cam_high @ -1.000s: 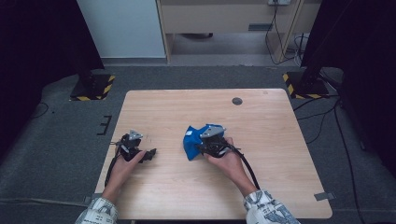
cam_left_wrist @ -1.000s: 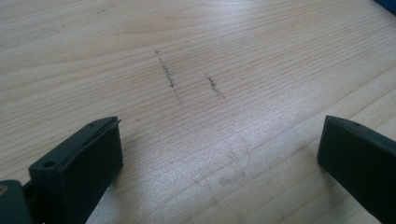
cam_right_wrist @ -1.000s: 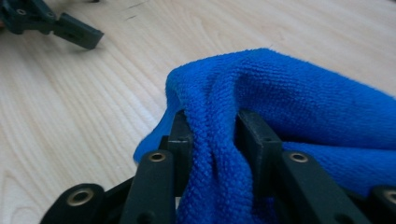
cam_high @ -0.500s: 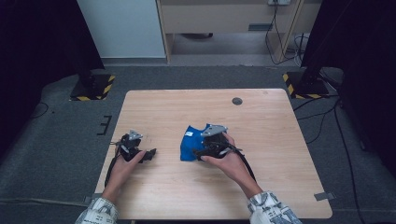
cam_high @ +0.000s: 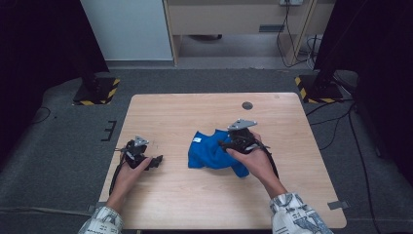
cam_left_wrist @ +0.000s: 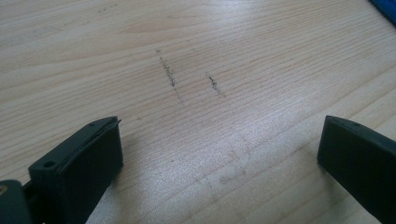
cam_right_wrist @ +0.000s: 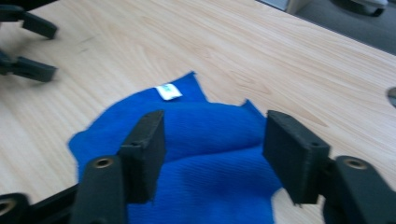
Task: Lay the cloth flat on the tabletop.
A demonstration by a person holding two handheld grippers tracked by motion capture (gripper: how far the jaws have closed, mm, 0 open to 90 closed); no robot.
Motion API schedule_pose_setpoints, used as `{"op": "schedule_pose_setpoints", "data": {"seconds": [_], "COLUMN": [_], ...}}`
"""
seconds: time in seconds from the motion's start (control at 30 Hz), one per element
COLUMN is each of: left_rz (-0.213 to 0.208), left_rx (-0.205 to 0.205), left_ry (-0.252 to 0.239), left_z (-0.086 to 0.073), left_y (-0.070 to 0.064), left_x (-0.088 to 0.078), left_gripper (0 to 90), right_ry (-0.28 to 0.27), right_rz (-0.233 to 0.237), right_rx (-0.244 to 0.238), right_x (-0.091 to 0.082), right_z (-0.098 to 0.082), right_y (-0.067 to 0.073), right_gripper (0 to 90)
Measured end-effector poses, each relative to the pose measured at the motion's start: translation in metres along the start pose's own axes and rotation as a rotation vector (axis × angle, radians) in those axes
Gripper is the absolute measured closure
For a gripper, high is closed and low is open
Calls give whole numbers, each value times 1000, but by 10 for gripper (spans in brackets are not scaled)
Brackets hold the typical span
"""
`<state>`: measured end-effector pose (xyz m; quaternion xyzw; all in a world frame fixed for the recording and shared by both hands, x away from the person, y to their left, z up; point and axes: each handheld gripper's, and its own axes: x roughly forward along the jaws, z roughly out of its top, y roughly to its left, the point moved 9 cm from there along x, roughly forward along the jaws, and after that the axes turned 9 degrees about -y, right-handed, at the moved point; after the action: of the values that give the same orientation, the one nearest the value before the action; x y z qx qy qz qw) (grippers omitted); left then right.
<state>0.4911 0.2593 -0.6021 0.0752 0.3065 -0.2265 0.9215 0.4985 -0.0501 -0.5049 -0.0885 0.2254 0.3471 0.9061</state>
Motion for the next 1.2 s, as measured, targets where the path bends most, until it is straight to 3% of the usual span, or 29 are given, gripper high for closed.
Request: {"op": "schedule_pose_setpoints", "data": {"seconds": [0.23, 0.33, 0.43, 0.6, 0.83, 0.9, 1.2], "left_rz": [1, 4, -3, -20, -61, -74, -102], "left_rx": [4, 15, 31, 52, 52, 37, 55], "left_ry": [-6, -27, -30, -58, -86, -92, -67], "left_z": [1, 4, 7, 25, 54, 65, 75], "left_y": [0, 0, -1, -10, -25, -31, -56], "left_x": [1, 1, 2, 6, 14, 20, 37], "left_gripper": [5, 69, 78, 83, 101, 101, 111], "right_ry": [13, 22, 27, 35, 51, 56, 98], "right_rz": [-58, -83, -110, -124, -113, -115, -122], "right_rx": [35, 48, 63, 87, 102, 109, 141], "right_x": [-4, -4, -3, 5, 22, 31, 53], "right_z": [-12, -18, -22, -25, -21, -20, -25], "right_y": [-32, -45, -57, -67, -66, -65, -67], "right_gripper": [542, 607, 659, 705, 665, 608, 529]}}
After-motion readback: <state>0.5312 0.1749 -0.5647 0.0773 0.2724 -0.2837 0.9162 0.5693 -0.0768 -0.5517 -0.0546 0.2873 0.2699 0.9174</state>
